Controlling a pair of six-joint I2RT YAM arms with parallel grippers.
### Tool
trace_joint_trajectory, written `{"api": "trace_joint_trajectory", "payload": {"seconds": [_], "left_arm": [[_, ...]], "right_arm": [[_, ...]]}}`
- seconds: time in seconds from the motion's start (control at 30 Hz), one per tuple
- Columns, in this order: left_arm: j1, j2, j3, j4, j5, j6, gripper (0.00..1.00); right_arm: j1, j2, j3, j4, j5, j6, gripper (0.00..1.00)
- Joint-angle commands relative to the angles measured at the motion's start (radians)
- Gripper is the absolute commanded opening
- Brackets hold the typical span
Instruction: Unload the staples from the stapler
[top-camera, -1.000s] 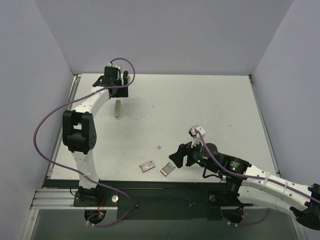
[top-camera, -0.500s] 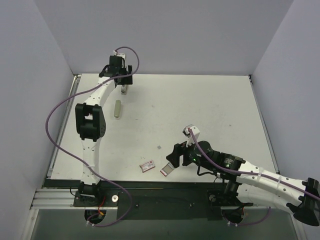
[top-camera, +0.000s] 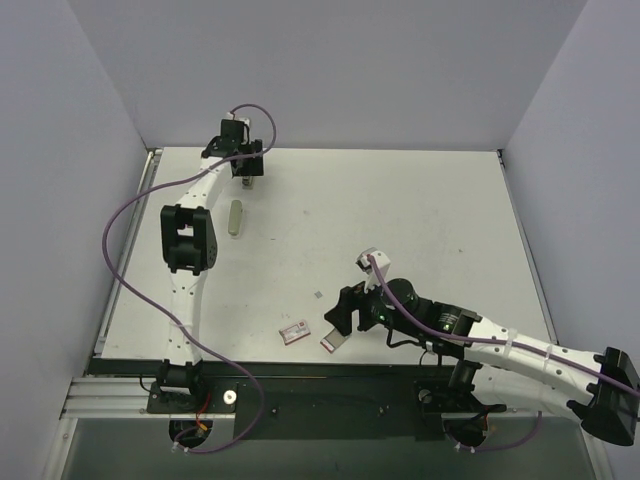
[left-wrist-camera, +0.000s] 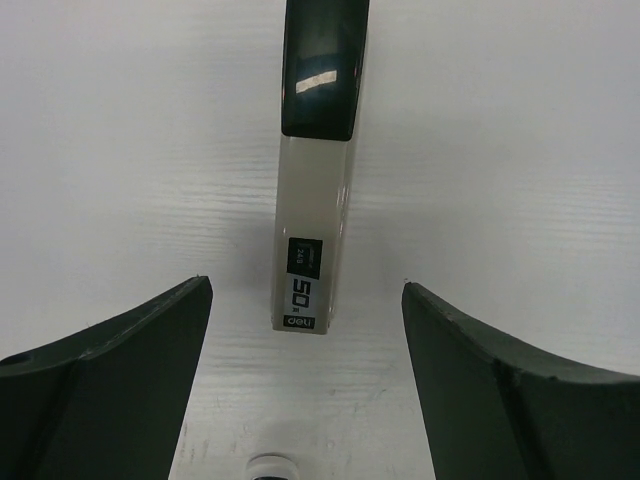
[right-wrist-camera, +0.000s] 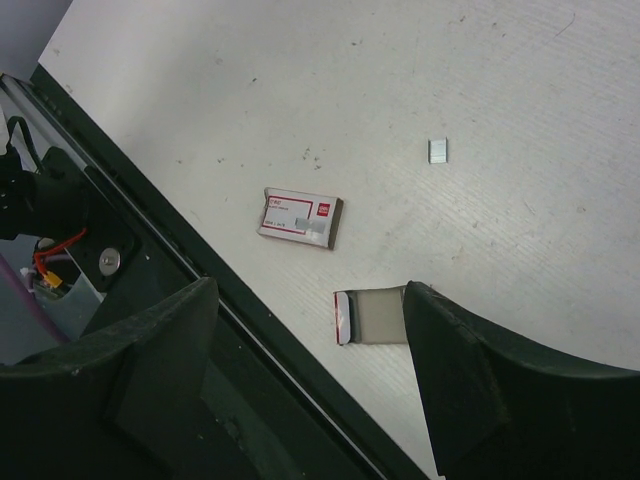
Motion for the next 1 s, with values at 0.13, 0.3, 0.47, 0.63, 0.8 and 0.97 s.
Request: {"api": "trace_joint_trajectory", "payload": {"seconds": [0.13, 0.3, 0.47, 0.63, 0.8, 0.97], "left_arm": [[0.019, 0.053, 0.07, 0.0, 0.011, -0.001, 0.84], [0.024, 0.072, 0.085, -0.006, 0.023, 0.01, 0.75], [0.025, 0.086, 0.097, -0.006, 0.031, 0.014, 0.61], [0.024, 0.083, 0.099, 0.006, 0.04, 0.021, 0.49], [0.024, 0.07, 0.097, 0.014, 0.044, 0.039, 0.43], [0.016, 0.067, 0.099, 0.0, 0.04, 0.051, 0.0]], "right_arm": [[0.008, 0.032, 0.038, 0.075, -0.03, 0.014, 0.7], [0.007, 0.039, 0.031, 0.085, -0.03, 0.017, 0.7], [0.007, 0.046, 0.027, 0.092, -0.03, 0.019, 0.69], [0.008, 0.052, 0.022, 0.102, -0.029, 0.019, 0.68], [0.007, 0.058, 0.018, 0.111, -0.033, 0.022, 0.66], [0.005, 0.049, 0.007, 0.12, -0.036, 0.029, 0.65]]}}
